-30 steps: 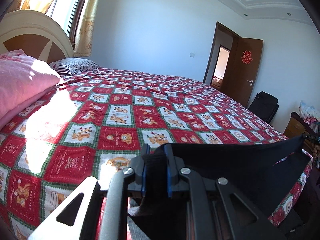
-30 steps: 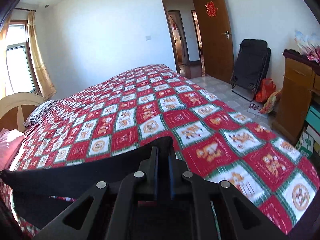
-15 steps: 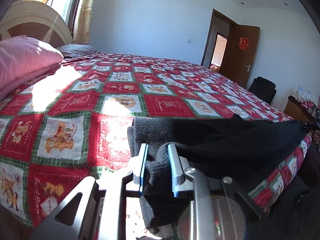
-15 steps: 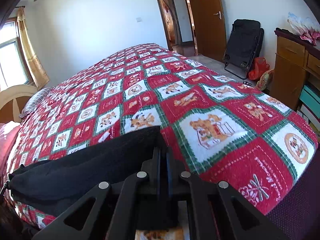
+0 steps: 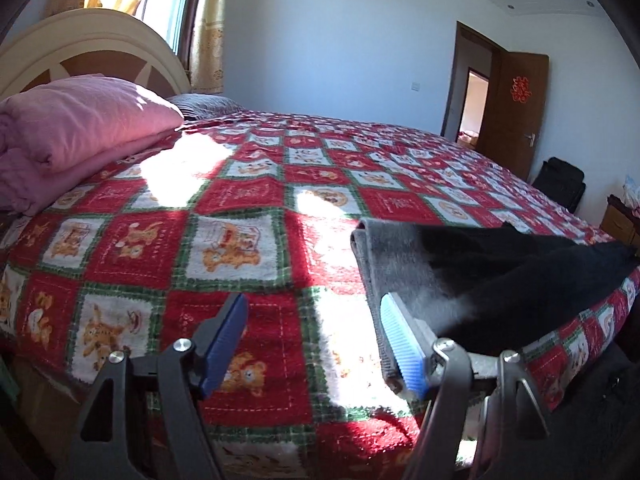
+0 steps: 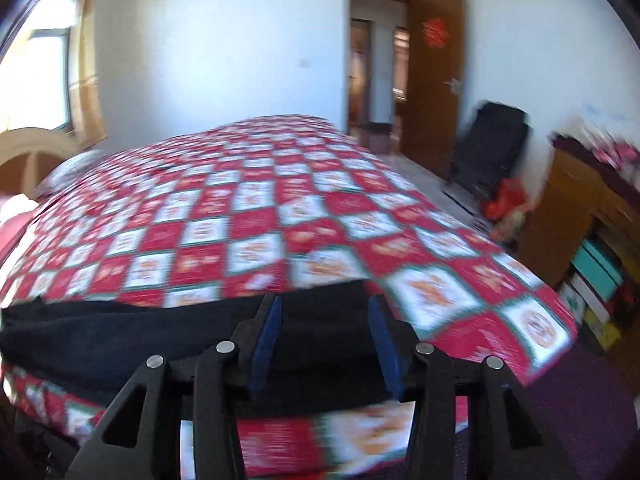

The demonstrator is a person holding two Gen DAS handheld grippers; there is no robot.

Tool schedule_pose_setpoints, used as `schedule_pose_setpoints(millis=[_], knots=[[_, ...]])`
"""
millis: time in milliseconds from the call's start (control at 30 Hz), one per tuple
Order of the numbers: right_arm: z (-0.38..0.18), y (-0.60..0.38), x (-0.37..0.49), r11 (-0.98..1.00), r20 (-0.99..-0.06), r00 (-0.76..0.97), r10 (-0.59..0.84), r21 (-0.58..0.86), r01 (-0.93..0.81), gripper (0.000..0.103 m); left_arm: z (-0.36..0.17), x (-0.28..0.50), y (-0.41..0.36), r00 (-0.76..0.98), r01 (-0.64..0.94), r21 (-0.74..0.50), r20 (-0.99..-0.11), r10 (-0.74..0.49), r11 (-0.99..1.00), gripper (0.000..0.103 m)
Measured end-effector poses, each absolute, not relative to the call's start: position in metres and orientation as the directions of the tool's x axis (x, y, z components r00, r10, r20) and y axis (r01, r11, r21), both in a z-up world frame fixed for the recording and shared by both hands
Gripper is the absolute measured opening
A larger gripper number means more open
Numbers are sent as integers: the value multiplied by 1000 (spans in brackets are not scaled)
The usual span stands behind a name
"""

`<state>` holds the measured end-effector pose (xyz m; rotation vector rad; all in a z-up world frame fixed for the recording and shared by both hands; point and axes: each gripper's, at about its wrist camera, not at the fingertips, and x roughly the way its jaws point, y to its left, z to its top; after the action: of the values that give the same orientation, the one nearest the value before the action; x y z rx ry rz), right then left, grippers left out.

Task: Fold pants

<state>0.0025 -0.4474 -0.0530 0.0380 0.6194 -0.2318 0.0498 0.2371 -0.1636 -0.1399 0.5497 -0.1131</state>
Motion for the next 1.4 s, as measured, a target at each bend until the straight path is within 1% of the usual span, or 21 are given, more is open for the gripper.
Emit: schedule_pose_setpoints(millis=[133, 200, 267, 333, 400, 533, 600, 633, 667, 700, 733, 800, 933, 1033, 1100, 1167, 1233, 1267, 1300, 1333, 1400], knots=[[-62, -334, 36, 989, -616, 788, -16, -124, -76, 48, -149, 54, 222, 863, 71, -195, -480, -158, 978, 72], [-81, -273, 47, 956, -646, 759, 76, -168, -238, 48, -148, 62, 209, 853, 80, -205, -492, -173, 975, 72], [-109, -210, 53, 896, -693, 697, 183, -174, -408, 48, -151, 69, 196, 842, 100, -219, -500, -200, 971, 72], [-136, -164, 54, 836, -736, 636, 233, -183, -517, 48, -155, 80, 182, 825, 104, -212, -528, -204, 972, 72], [-156, -130, 50, 781, -755, 611, 238, -225, -582, 48, -159, 89, 169, 813, 111, -183, -548, -195, 977, 72], [-189, -91, 51, 704, -737, 659, 152, -388, -595, 48, -168, 108, 158, 799, 87, -160, -578, -165, 983, 72], [-198, -88, 55, 685, -734, 670, 113, -430, -588, 47, -176, 116, 159, 793, 64, -171, -590, -154, 983, 73], [-199, -90, 58, 699, -734, 670, 115, -419, -580, 47, -178, 117, 160, 795, 55, -174, -588, -148, 983, 77], [-197, -95, 60, 720, -743, 654, 140, -377, -582, 36, -180, 119, 161, 792, 45, -174, -594, -142, 984, 81], [-191, -103, 64, 736, -754, 637, 159, -340, -586, 11, -183, 121, 163, 780, 39, -183, -609, -145, 982, 81], [-188, -108, 63, 751, -759, 629, 168, -315, -580, 6, -185, 120, 164, 782, 37, -192, -606, -148, 981, 81], [-184, -111, 56, 750, -762, 625, 170, -311, -584, 3, -184, 118, 165, 786, 41, -200, -599, -155, 979, 81], [-190, -107, 36, 701, -789, 594, 158, -334, -630, 3, -184, 118, 166, 787, 39, -197, -598, -152, 980, 81], [-199, -106, 33, 686, -789, 598, 143, -356, -635, 4, -184, 119, 163, 788, 36, -179, -599, -138, 983, 83], [-195, -108, 35, 690, -797, 583, 158, -334, -643, 4, -181, 119, 163, 783, 29, -176, -607, -132, 984, 83], [-182, -113, 40, 708, -808, 554, 200, -273, -652, 6, -170, 114, 166, 803, 13, -168, -586, -110, 986, 83], [-165, -118, 42, 720, -801, 537, 265, -206, -663, 15, -159, 109, 165, 825, 17, -139, -558, -93, 990, 84], [-154, -122, 45, 726, -795, 521, 312, -155, -671, 30, -153, 107, 164, 833, 16, -121, -548, -80, 993, 88], [-143, -124, 50, 736, -783, 509, 356, -101, -670, 52, -149, 106, 163, 841, 13, -113, -536, -72, 994, 90], [-134, -125, 57, 748, -767, 509, 391, -59, -662, 59, -147, 105, 161, 847, 18, -118, -527, -78, 993, 94], [-122, -123, 74, 763, -736, 507, 449, 20, -646, 61, -148, 107, 156, 843, 35, -135, -529, -102, 990, 94]])
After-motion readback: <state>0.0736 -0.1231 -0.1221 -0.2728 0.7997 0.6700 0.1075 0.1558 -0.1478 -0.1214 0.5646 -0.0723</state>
